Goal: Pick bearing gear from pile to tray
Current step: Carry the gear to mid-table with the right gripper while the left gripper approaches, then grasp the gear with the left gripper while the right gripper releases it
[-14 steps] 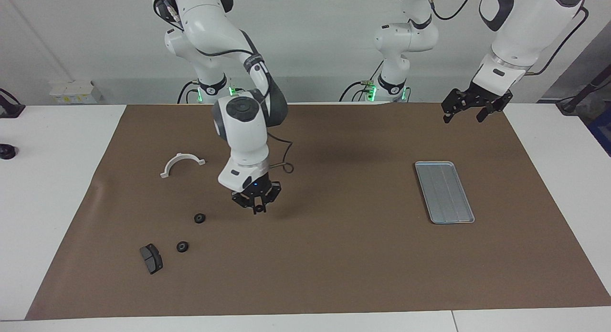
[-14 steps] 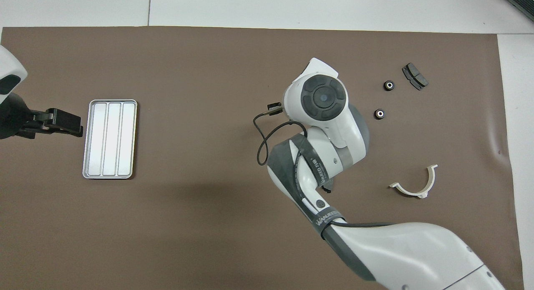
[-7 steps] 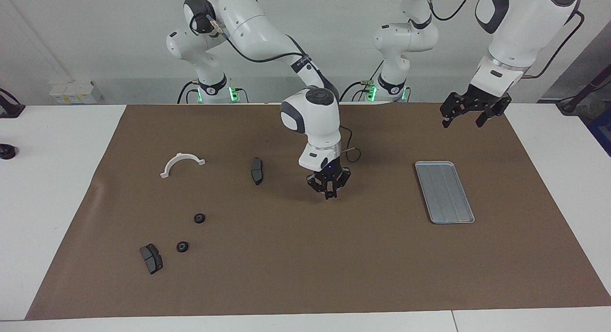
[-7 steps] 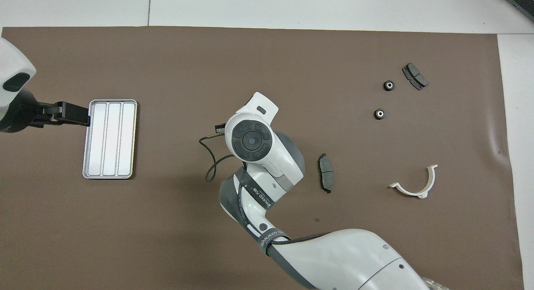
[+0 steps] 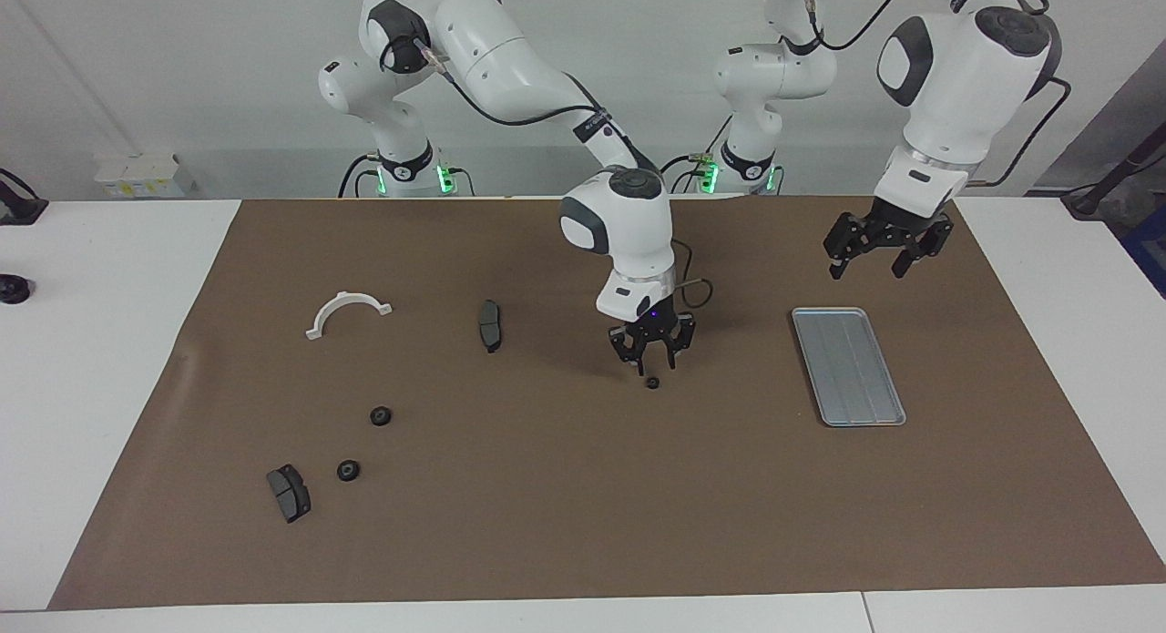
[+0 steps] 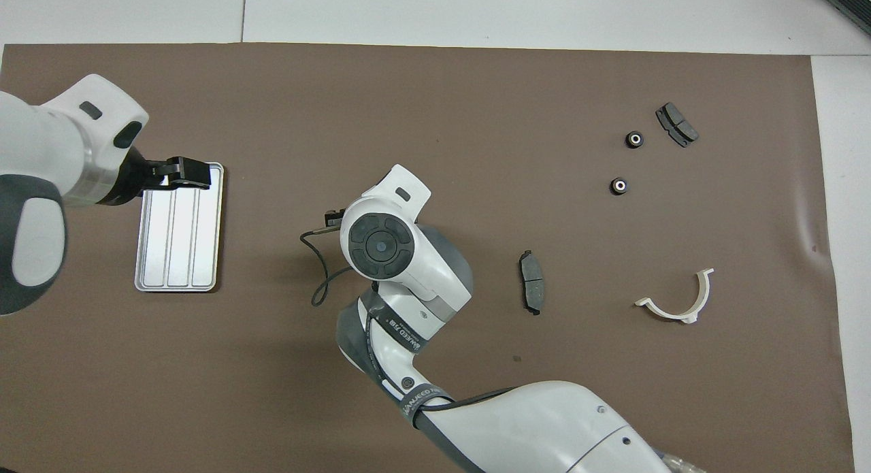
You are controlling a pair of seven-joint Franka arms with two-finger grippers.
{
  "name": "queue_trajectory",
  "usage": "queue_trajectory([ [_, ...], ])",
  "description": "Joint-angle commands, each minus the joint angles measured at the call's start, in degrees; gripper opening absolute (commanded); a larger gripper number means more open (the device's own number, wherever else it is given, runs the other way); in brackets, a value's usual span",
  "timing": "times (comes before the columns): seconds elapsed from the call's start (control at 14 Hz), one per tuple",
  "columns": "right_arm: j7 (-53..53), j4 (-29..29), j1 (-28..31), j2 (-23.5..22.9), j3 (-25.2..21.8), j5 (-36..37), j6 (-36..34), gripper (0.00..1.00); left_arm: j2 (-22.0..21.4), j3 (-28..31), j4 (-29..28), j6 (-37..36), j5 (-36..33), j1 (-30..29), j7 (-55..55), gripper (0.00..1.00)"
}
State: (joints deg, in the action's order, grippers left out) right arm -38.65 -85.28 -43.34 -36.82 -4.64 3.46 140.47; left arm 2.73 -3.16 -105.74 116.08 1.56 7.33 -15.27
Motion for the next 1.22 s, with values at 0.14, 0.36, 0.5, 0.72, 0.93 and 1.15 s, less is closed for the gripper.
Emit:
queue_trajectory([
  [0.14,6.53,3.63,10.0,0.43,0.25,0.67,-6.25,0.98,8.33,0.7,0.01,10.22,-0.15,8.73,-20.65,1.0],
  [0.36,16.64,3.63,18.09,0.52,0.42,0.67,-7.5,1.0,15.71,0.7,0.63,16.97,-6.71,16.12,-39.6,1.0],
  [0.5,23.59,3.54,23.62,0.17,0.42,0.67,-7.06,1.0,19.32,0.7,0.54,20.84,-8.06,18.68,-43.87,1.0],
  [0.72,31.77,3.54,30.57,-0.18,0.51,0.49,-6.44,1.0,20.56,0.61,-0.07,21.38,-8.06,20.09,-44.49,0.88],
  [0.93,36.0,3.37,34.62,-0.44,0.51,0.67,-5.3,0.97,21.36,0.7,-1.13,23.93,-8.15,21.32,-45.64,0.57],
  [1.15,37.15,2.84,36.13,-2.55,0.42,0.76,-2.76,0.91,21.44,0.61,-1.39,24.11,-8.15,21.41,-45.72,0.52],
])
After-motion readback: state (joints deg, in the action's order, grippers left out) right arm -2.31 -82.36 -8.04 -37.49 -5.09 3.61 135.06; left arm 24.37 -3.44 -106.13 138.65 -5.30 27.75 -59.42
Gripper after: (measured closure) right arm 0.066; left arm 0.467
